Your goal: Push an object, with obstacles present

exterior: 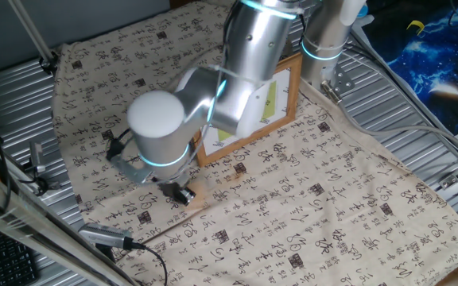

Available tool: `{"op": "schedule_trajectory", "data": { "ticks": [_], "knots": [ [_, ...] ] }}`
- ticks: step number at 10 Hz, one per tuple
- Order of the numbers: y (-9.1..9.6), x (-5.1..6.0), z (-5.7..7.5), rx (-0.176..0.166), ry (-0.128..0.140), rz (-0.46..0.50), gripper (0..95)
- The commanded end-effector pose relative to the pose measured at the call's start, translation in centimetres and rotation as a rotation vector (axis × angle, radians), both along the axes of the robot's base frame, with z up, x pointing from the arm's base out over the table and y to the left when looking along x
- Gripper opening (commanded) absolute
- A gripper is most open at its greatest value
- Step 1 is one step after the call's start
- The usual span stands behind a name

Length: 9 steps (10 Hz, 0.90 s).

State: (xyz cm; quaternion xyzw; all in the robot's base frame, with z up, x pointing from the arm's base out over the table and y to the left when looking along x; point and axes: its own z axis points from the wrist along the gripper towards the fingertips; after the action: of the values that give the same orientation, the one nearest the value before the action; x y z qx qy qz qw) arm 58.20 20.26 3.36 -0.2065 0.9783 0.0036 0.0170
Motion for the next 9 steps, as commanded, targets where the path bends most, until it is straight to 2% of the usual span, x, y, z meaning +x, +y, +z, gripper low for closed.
{"op": "schedule_trajectory", "data": {
  "ticks": [1,2,4,6,9],
  "knots": [
    [1.0,-0.8,-0.1,-0.001,-0.004,-0.027,0.0],
    [1.9,-1.8,-0.2,0.000,-0.011,-0.035,0.0],
    [2.5,-3.5,-0.3,0.000,-0.025,-0.032,0.0],
    [2.2,-4.8,0.6,-0.003,-0.022,-0.034,0.0],
    [1.7,-7.3,0.3,-0.001,-0.035,-0.034,0.0]
  ]
}}
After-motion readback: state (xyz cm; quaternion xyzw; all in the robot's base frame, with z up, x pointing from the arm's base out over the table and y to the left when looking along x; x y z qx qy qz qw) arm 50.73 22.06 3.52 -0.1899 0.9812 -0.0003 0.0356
